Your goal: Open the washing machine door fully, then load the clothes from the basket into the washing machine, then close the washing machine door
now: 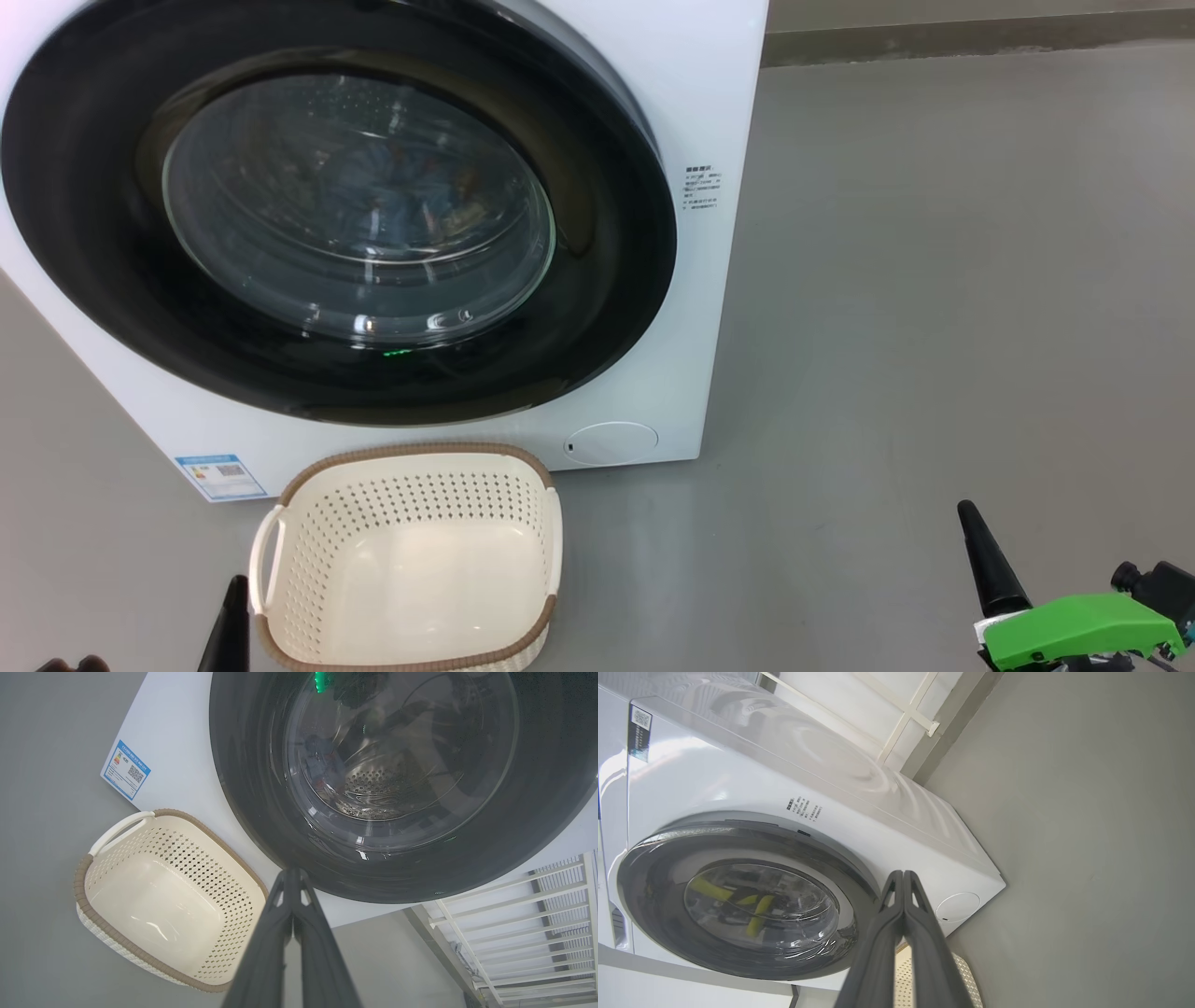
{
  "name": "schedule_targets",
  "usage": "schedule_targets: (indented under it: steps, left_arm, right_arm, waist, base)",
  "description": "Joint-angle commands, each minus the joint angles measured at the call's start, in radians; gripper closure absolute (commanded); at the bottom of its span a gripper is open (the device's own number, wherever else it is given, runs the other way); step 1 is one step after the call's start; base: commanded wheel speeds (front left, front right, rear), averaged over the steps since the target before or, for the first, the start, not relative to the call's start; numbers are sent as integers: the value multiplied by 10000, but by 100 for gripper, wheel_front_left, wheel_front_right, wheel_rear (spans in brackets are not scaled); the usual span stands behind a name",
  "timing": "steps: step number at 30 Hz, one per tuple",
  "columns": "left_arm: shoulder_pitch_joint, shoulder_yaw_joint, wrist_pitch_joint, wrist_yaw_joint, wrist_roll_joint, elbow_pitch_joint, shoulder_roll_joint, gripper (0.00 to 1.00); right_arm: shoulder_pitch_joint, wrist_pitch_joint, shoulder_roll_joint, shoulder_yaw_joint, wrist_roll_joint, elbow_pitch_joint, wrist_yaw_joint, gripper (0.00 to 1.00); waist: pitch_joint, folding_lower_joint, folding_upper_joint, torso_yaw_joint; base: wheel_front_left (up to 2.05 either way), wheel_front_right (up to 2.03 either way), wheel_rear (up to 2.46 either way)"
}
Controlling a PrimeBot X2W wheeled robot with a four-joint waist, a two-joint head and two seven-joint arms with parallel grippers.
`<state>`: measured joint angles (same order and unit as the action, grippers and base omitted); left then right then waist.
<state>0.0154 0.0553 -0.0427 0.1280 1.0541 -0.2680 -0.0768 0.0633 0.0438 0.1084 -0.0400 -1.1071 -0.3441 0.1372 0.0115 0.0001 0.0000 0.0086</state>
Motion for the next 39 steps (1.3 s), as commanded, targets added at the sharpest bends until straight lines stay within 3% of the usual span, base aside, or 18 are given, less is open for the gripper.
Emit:
schedule_targets:
  steps: [1, 39]
  left_arm:
    - [-533, 268, 76, 20, 308, 203, -96, 100]
    - [-1073, 510, 1166, 25, 4121, 200, 168, 100]
  right_arm:
    - [385, -76, 29, 59, -279, 317, -39, 100]
    - [458, -1174, -417, -534, -3727, 788, -58, 100]
  waist:
    - [-2, -1, 0, -2]
    - [-72, -1, 0, -63]
  base:
    - [0, 0, 0]
    - [0, 0, 0]
